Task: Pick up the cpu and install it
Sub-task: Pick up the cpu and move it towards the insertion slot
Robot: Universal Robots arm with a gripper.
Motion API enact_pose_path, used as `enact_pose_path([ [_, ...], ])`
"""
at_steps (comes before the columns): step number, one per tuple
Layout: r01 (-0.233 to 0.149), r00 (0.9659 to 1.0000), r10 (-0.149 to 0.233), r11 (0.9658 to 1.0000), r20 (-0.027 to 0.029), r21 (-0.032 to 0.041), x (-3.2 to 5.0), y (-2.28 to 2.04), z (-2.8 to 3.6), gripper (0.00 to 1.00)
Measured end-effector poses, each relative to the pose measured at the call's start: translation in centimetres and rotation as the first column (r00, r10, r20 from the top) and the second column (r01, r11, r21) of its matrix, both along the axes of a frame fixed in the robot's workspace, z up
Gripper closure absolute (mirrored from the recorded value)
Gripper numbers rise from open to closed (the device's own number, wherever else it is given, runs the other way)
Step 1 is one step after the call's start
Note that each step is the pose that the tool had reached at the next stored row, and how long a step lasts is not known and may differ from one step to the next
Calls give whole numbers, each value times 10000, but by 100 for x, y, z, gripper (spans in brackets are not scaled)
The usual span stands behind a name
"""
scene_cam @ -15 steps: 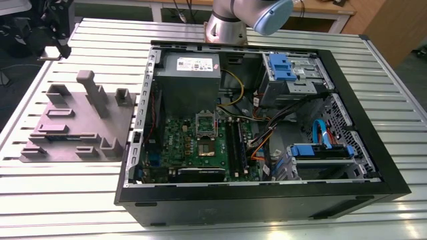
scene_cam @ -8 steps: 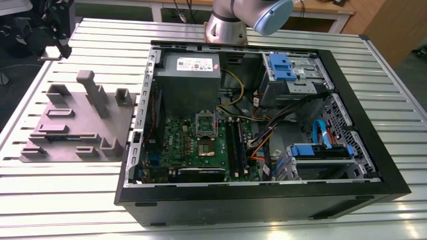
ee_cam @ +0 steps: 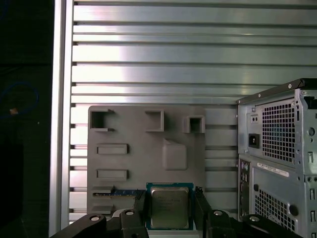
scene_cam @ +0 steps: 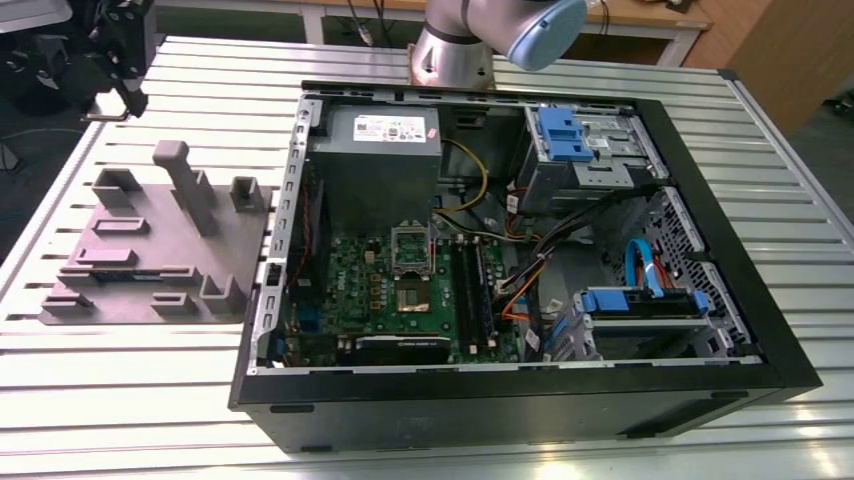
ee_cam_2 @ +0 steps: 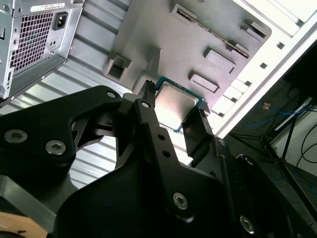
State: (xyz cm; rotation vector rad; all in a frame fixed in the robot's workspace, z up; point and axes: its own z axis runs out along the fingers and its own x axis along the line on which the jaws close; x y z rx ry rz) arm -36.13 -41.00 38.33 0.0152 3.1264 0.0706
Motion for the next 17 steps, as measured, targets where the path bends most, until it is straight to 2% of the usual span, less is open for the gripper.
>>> enact_pose_path([
  [17, 0, 10000, 0, 10000, 0, 0, 96, 0, 0, 53],
])
